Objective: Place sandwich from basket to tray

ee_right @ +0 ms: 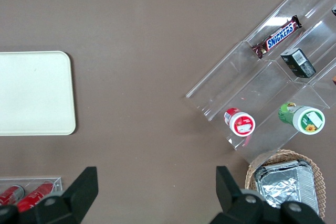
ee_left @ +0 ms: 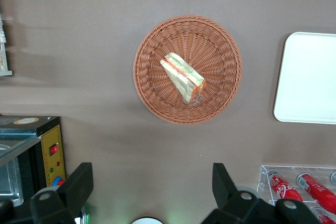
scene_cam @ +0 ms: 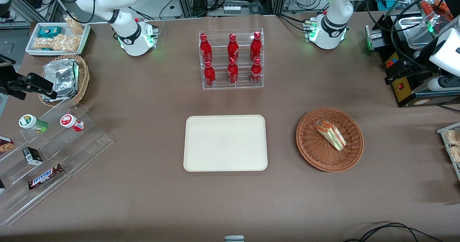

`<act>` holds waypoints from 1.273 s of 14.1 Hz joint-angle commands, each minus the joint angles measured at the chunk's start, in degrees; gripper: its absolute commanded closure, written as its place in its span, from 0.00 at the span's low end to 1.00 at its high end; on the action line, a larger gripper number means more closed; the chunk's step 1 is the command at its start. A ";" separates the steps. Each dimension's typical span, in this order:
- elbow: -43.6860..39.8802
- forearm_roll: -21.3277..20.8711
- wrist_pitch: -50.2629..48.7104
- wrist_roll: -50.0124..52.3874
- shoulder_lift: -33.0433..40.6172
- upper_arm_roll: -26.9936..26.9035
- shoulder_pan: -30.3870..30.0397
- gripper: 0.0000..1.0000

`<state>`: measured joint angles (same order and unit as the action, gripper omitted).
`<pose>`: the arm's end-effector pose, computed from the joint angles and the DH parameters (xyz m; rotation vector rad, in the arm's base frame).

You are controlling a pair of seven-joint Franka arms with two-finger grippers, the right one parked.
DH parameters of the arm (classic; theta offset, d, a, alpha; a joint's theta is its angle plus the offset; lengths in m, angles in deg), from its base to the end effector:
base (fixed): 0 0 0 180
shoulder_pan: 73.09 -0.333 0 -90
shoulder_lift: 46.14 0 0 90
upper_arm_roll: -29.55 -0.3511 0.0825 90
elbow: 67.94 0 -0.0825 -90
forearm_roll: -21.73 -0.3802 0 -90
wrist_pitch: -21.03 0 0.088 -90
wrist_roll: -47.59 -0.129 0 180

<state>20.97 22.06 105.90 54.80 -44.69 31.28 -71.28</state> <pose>0.5308 -0.0339 0.6525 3.1385 0.1000 -0.0714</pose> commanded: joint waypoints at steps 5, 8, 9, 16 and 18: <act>-1.55 0.20 -1.90 0.43 -0.65 -0.24 0.31 0.00; -1.20 0.02 -4.55 0.43 -0.74 -0.24 0.48 0.00; -1.02 -0.07 -4.28 0.35 -0.74 -0.24 0.48 0.00; 8.18 -0.07 1.67 1.14 -2.41 -0.15 0.57 0.00; 14.24 -0.50 8.95 1.22 -2.85 -0.06 1.70 0.00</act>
<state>29.57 22.03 109.16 55.01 -47.47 31.27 -70.98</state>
